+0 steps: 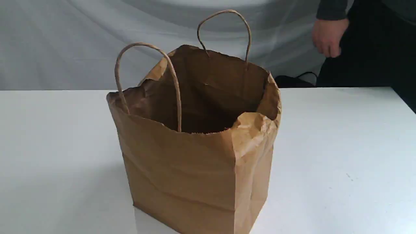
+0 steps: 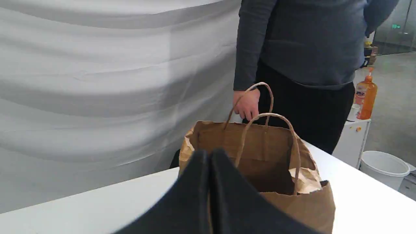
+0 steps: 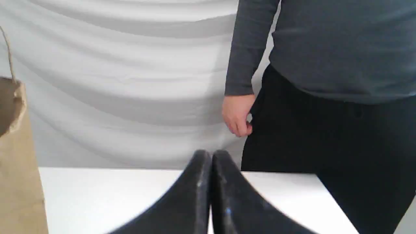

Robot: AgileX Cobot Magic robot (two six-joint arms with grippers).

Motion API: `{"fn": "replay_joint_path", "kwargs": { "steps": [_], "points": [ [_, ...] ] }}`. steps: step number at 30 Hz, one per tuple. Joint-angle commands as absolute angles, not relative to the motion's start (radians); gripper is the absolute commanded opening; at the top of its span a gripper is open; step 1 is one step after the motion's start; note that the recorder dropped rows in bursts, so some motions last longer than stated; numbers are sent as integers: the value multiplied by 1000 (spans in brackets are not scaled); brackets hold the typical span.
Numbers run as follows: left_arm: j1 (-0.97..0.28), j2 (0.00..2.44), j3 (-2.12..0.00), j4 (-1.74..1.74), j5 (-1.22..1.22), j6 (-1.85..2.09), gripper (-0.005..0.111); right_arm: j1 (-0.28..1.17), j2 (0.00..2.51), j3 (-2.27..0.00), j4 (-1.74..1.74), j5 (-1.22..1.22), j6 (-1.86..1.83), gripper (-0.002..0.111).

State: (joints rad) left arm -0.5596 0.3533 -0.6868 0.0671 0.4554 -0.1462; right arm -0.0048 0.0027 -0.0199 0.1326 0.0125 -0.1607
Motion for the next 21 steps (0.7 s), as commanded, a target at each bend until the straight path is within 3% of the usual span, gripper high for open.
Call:
{"fn": "replay_joint_path", "kwargs": {
  "steps": [1, 21],
  "points": [
    [-557, 349, -679, 62, 445, -155, 0, -10, 0, 0, -139, 0, 85, 0],
    [-557, 349, -679, 62, 445, -151, 0, -10, 0, 0, -123, 83, 83, 0]
  ]
}}
